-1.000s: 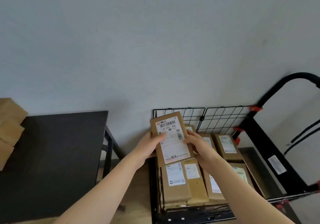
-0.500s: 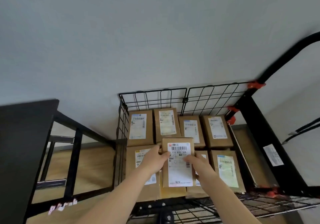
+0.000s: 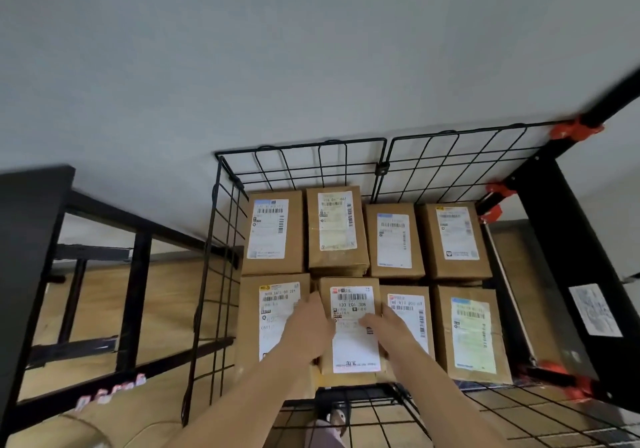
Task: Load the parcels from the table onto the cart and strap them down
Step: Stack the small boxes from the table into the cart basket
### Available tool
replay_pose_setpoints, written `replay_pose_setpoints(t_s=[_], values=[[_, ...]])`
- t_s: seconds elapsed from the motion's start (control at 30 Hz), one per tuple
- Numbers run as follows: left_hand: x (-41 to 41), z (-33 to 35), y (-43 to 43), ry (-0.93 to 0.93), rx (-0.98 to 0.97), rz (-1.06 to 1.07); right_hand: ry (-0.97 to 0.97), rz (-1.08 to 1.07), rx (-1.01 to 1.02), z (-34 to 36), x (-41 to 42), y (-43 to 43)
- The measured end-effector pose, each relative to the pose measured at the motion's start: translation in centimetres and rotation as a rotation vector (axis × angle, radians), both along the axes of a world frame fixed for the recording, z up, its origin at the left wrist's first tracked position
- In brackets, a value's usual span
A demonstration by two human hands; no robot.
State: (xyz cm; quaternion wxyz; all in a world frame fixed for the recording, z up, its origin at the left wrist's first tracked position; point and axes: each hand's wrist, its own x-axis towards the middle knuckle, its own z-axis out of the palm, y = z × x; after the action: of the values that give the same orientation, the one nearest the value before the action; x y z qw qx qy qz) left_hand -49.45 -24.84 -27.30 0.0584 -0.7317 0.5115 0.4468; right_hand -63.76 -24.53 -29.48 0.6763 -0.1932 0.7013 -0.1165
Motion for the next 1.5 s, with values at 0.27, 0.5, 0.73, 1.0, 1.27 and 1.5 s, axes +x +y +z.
replay_pose_setpoints(t_s=[0.27,0.5,0.73,1.0,1.27,1.5], values=[[0.6,0.5,-0.4,-0.007,-0.034,-0.056,-0.044,0.064,0.015,-0.2,0.1,-0.5],[2.8,2.6,0.1,0.110,-0.036,-0.053,0.074,0.121,-0.006,2.0,0.5,-0.5],[5.8,5.8,1.2,0.158,-0.216,-0.006,0.306,0.221,-0.195,7.0,2.0,0.0],[11.0,12.5,3.8,0.191,-0.448,0.007,0.402,0.198,-0.493,14.2,6.7,3.0],[20.3,18.4,11.2,0.204,-0.611,0.083,0.353,0.221,-0.679,20.3,16.0,9.0],[30.2,22.0,19.1,0.154,-0.697,0.159,0.279,0.362,-0.812,24.0,26.6,15.2]])
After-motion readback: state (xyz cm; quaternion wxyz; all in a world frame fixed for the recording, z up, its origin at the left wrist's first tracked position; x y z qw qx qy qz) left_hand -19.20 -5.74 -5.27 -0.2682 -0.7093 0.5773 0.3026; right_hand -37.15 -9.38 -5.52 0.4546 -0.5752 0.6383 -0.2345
